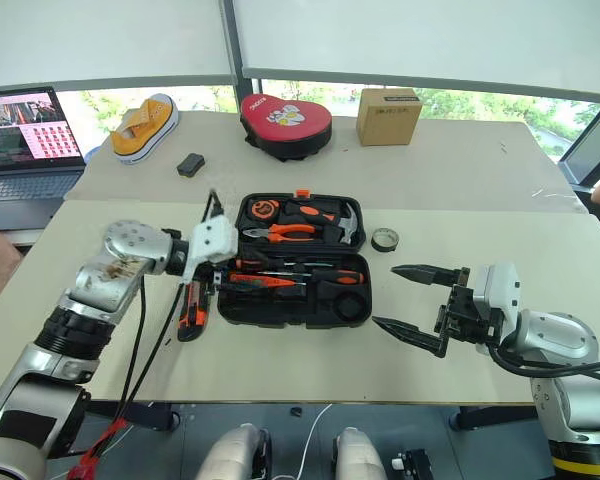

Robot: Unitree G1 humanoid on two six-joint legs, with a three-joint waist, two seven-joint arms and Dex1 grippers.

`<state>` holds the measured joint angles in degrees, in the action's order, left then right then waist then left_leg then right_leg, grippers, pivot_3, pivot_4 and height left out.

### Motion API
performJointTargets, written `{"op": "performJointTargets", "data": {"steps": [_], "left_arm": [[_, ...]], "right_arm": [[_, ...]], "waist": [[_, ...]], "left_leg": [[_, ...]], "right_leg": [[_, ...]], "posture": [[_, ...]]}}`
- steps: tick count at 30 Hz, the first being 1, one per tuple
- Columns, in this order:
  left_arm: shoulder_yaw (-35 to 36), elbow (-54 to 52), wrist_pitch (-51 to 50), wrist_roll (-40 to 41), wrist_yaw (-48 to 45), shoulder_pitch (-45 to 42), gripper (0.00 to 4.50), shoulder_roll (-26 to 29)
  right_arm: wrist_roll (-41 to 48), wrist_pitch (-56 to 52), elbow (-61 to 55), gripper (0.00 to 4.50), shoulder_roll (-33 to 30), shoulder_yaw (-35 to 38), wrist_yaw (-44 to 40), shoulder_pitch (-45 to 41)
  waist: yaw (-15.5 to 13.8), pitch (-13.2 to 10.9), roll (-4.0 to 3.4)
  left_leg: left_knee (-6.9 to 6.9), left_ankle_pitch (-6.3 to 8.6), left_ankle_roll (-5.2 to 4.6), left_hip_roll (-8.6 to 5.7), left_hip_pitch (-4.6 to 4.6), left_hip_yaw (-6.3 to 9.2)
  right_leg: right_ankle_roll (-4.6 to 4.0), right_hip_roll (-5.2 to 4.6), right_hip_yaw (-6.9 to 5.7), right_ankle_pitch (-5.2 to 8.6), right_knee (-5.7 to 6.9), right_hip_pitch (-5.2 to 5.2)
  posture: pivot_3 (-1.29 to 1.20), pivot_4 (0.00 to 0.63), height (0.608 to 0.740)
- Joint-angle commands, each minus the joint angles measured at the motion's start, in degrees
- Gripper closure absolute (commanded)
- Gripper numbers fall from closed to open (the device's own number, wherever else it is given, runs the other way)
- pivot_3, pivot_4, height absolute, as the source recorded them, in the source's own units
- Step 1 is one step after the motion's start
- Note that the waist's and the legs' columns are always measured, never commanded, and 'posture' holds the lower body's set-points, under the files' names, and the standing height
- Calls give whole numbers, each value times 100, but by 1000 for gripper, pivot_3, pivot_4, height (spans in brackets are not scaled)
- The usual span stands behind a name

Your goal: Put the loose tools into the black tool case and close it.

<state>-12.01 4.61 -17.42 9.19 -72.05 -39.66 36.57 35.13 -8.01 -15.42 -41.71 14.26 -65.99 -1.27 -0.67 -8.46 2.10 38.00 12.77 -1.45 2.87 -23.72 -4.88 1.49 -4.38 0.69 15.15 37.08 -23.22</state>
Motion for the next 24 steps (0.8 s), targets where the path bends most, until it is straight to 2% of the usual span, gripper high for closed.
{"op": "performJointTargets", "data": {"steps": [1,3,7,8,13,18,23,24], "left_arm": [[103,58,180,4,209,211,1973,-54],[90,296,377,-15,314,296,2384,-178],[-26,739,676,-133,405,378,3891,-367],[-42,879,768,-198,478,346,4152,-418],[-226,1387,927,-467,545,240,4152,-601],[-283,1410,802,-574,668,407,4152,-642],[-57,1127,514,-286,656,670,4152,-612],[332,788,507,40,801,842,3908,-635]], "right_arm": [[119,-23,-20,0,-17,87,-12,-106],[110,-20,-14,0,12,42,1,-144],[104,-23,7,0,34,5,11,-214],[105,-25,10,0,36,3,9,-217],[128,-50,-9,0,33,-8,-10,-211],[157,-79,-48,0,15,3,-9,-144],[162,-88,-64,0,20,-11,-7,-125],[148,-51,-20,0,26,1,-22,-132]], "waist": [[0,0,-1],[0,0,0],[0,0,0],[-1,0,0],[-19,0,0],[-4,1,-1],[0,2,-2],[6,2,-2]], "left_leg": [[0,0,0,-1,2,0],[0,0,0,0,3,0],[1,0,0,-1,2,0],[1,0,0,-1,2,-1],[5,0,0,-3,0,-4],[7,0,0,-2,2,-2],[7,0,0,-2,10,1],[7,0,0,-2,12,1]], "right_leg": [[0,0,0,0,0,2],[0,1,1,0,1,2],[0,1,0,0,2,1],[0,1,-1,0,2,1],[2,-1,-2,-1,1,4],[3,1,-1,-2,3,5],[3,1,0,-2,5,11],[3,1,1,-2,5,12]], "posture": [[0,150,740],[0,150,740],[0,150,740],[0,150,740],[0,150,740],[0,150,740],[0,150,740],[0,150,740]]}}
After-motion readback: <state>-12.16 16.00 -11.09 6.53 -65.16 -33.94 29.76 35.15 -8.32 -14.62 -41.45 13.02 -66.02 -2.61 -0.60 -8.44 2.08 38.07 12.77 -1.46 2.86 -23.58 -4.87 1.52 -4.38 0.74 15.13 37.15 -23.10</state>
